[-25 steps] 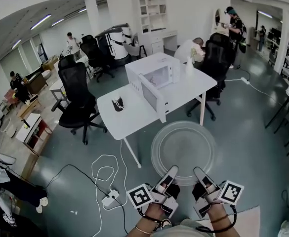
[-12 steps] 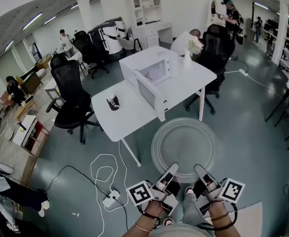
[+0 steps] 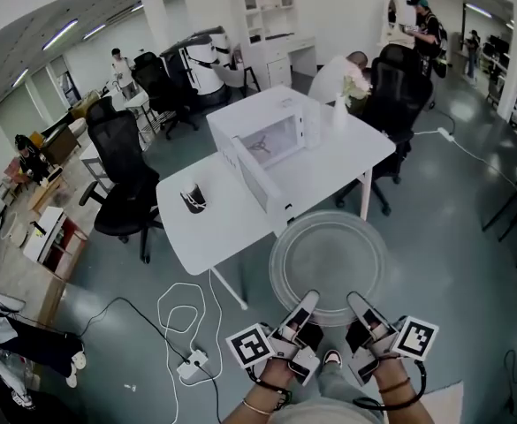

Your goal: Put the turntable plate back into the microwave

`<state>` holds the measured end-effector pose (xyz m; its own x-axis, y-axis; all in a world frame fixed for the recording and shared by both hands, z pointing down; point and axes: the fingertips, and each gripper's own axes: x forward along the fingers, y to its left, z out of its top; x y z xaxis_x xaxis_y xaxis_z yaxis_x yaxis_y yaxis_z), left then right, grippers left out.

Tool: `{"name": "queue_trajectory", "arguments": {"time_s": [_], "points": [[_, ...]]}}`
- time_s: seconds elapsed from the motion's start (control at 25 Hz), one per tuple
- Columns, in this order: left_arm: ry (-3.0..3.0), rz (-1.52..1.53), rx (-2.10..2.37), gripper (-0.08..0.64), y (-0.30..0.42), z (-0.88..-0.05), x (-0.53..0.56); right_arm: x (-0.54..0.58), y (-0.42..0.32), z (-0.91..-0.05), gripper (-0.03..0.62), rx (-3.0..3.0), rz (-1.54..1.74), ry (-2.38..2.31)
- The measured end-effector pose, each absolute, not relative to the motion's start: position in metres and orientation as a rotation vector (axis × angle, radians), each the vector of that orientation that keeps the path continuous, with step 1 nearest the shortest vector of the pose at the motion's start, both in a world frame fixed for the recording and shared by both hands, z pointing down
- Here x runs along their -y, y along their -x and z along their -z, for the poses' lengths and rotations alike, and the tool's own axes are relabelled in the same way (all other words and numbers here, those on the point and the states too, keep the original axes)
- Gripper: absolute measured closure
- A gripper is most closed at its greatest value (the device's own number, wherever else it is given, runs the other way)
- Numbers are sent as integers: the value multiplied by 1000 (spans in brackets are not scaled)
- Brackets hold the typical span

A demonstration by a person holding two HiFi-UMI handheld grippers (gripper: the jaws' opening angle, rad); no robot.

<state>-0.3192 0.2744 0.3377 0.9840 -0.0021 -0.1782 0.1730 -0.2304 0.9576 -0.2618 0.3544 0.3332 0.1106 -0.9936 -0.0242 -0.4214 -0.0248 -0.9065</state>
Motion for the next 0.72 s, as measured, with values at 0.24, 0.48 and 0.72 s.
{"name": "queue_trajectory", "arguments": {"time_s": [0.24, 0.48, 0.72], "points": [[-1779, 182, -99, 515, 238, -339, -255, -334, 178, -331, 516, -1448, 907, 1573], [-1801, 199, -94, 514, 166, -337, -239, -317, 105, -330, 517, -1474, 911, 1561], [-1799, 199, -63, 511, 116, -342, -225, -301, 53, -329, 517, -1514, 909, 1546]]}}
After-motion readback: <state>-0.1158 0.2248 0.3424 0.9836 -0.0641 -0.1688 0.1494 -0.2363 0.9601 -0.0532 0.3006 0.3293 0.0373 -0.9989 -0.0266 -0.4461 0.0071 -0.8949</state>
